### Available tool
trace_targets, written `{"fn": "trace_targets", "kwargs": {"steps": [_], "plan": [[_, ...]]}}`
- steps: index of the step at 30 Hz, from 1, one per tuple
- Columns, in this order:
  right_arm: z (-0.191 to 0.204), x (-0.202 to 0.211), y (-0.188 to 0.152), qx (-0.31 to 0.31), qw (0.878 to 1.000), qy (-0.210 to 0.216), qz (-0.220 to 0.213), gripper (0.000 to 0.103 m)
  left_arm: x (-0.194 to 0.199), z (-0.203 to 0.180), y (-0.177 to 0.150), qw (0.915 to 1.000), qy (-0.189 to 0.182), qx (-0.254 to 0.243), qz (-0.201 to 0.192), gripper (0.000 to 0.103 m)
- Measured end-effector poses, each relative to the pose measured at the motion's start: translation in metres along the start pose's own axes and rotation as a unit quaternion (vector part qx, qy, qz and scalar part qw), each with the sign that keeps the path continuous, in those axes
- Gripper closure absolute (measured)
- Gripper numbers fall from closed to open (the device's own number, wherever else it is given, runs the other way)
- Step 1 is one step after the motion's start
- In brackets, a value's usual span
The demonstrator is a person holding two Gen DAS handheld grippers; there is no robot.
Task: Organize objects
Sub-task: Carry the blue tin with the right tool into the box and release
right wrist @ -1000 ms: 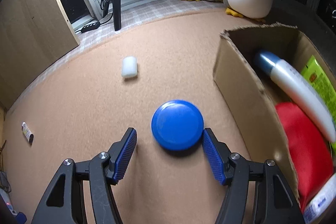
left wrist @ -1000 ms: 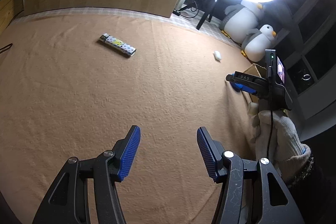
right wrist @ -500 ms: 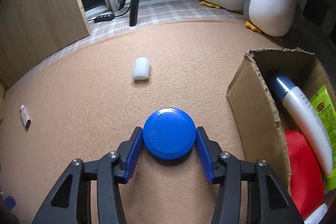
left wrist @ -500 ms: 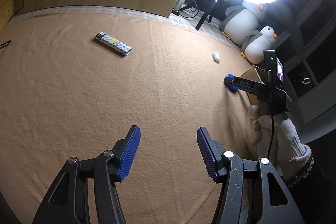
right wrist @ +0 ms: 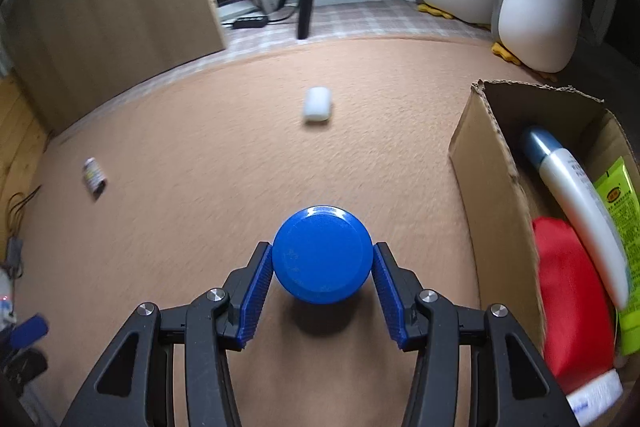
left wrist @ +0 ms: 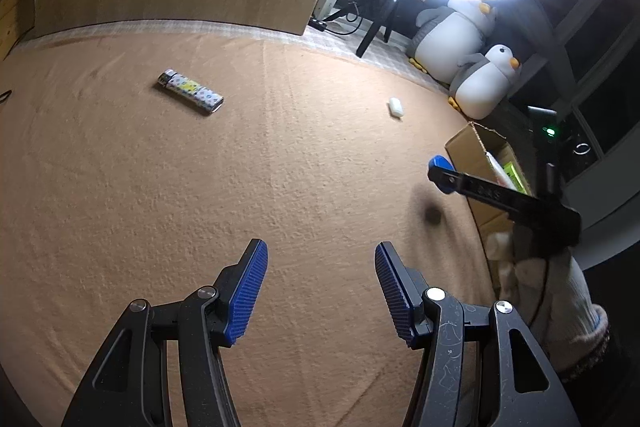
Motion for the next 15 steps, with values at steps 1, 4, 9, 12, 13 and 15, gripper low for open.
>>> {"fn": "trace_targets", "kwargs": {"steps": [1,4,9,12,13,15], "plan": [[0.002,0.005,-0.002,0.003,1.000,0.004,-0.002,0.057,-0.001,-0.003,0.000,1.0000,0.000,-0.002,0.000,0.043],[0.005,0.023,-0.007,0.012,1.000,0.013,-0.012,0.057,-0.002,-0.013,-0.001,0.9999,-0.003,-0.010,0.001,0.043],[0.001,0.053,-0.013,0.019,0.999,0.020,-0.029,0.057,-0.004,-0.025,-0.005,0.9998,-0.006,-0.017,0.004,0.043],[-0.008,0.071,-0.017,0.018,0.999,0.020,-0.039,0.057,-0.004,-0.033,-0.007,0.9998,-0.007,-0.020,0.004,0.043],[-0.011,0.076,-0.019,0.017,0.999,0.019,-0.042,0.057,-0.005,-0.035,-0.007,0.9997,-0.007,-0.022,0.004,0.043],[-0.021,0.087,-0.022,0.017,0.999,0.009,-0.049,0.057,-0.005,-0.040,-0.008,0.9997,-0.008,-0.024,0.004,0.043]]}}
Point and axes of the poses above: each gripper's, at about its wrist camera, not at the fingertips, and x roughly against the way its jaws point, z to its left, y to its top, the point moved 9 cm from there along -x, roughly the way its jaws point, and after that the axes turned 8 degrees about x, right-handed, at the moved point
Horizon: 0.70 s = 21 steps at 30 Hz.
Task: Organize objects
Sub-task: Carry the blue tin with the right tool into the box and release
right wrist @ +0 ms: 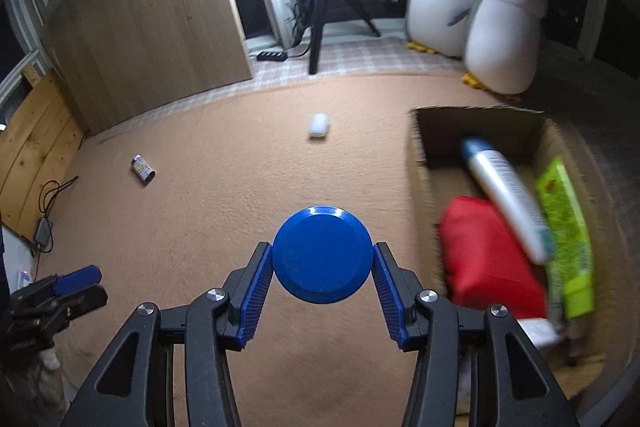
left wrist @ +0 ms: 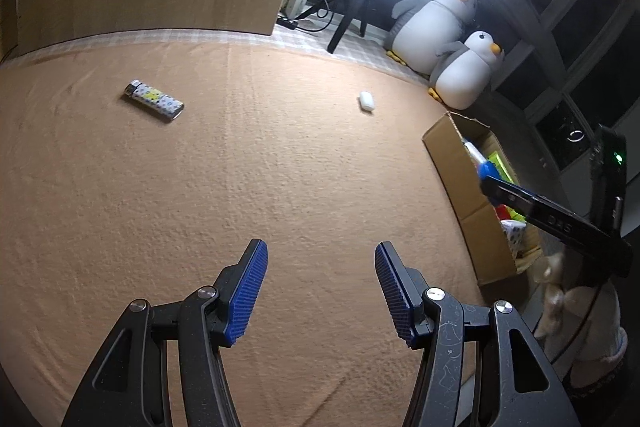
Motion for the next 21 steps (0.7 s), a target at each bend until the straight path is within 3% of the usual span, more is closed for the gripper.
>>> {"fn": "trace_targets", "kwargs": {"steps": [9,21], "plan": [[-0.059,0.041,-0.028,-0.025,0.998,-0.050,-0.010,0.057,-0.007,-0.019,-0.003,0.9999,0.000,-0.010,0.003,0.043],[-0.130,0.056,-0.061,-0.067,0.993,-0.101,0.003,0.057,-0.017,-0.038,-0.008,0.9998,0.002,-0.019,0.010,0.043]]}}
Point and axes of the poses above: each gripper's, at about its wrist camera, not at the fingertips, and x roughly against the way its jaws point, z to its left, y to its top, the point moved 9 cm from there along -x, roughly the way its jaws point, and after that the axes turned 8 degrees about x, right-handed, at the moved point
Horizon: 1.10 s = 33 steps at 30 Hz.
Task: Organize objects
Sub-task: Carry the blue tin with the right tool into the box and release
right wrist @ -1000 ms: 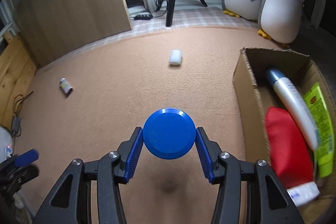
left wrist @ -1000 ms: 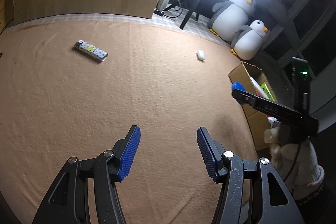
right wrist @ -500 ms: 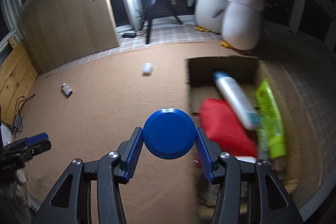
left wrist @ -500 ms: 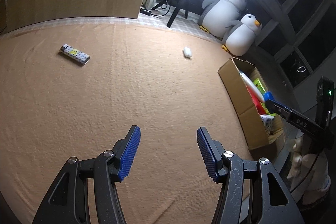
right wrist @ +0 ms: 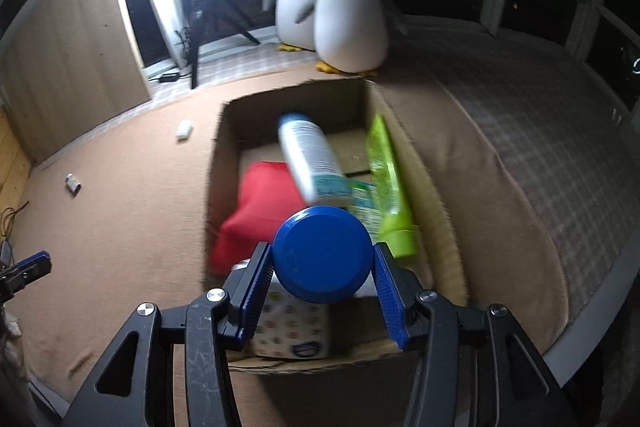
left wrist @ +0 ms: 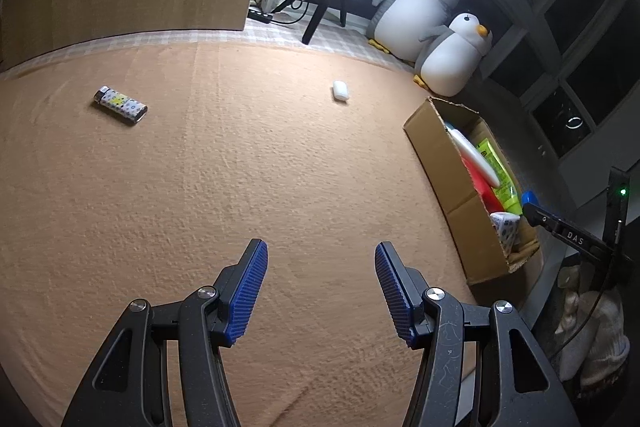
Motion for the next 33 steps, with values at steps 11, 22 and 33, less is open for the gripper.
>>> {"fn": "trace_targets", "kwargs": {"steps": [11,22,33], "plan": [[-0.022,-0.012,-0.007,-0.006,1.000,-0.008,0.013,0.057,-0.004,-0.014,-0.002,1.0000,0.001,-0.006,0.002,0.043],[-0.027,-0.015,-0.008,-0.008,1.000,-0.012,0.017,0.057,-0.005,-0.016,-0.003,1.0000,0.002,-0.009,0.003,0.043],[-0.029,-0.014,-0.010,-0.014,1.000,-0.020,0.018,0.056,-0.005,-0.015,-0.004,1.0000,0.001,-0.008,0.004,0.043]]}}
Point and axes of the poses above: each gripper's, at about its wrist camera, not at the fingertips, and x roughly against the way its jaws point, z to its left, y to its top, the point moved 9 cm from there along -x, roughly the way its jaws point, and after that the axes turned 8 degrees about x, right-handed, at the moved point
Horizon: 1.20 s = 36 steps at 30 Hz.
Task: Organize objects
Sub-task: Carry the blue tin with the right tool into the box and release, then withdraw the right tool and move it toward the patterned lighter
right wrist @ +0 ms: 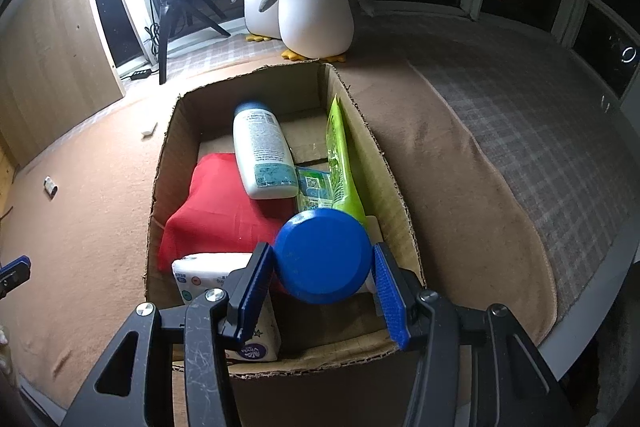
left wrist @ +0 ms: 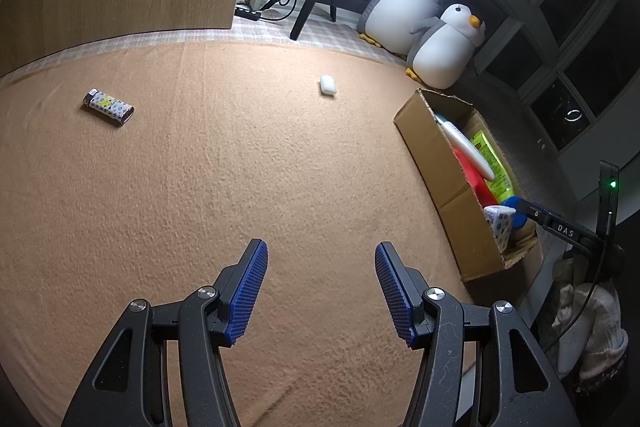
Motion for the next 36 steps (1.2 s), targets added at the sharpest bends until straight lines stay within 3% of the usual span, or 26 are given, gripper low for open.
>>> {"fn": "trace_targets", "kwargs": {"steps": [10,22,29,36], "plan": [[0.013,0.009,0.006,0.017,1.000,-0.010,-0.007,0.052,0.006,0.005,-0.002,1.0000,0.006,-0.003,-0.004,0.043],[0.071,0.033,0.025,0.053,0.997,0.033,-0.038,0.049,0.034,0.020,0.009,0.9979,0.052,-0.020,-0.032,0.043],[0.115,0.040,0.035,0.082,0.993,0.063,-0.049,0.047,0.049,0.037,0.014,0.9955,0.080,-0.017,-0.048,0.027],[0.147,0.035,0.042,0.099,0.991,0.080,-0.050,0.041,0.058,0.068,0.021,0.9916,0.116,-0.004,-0.058,0.017]]}}
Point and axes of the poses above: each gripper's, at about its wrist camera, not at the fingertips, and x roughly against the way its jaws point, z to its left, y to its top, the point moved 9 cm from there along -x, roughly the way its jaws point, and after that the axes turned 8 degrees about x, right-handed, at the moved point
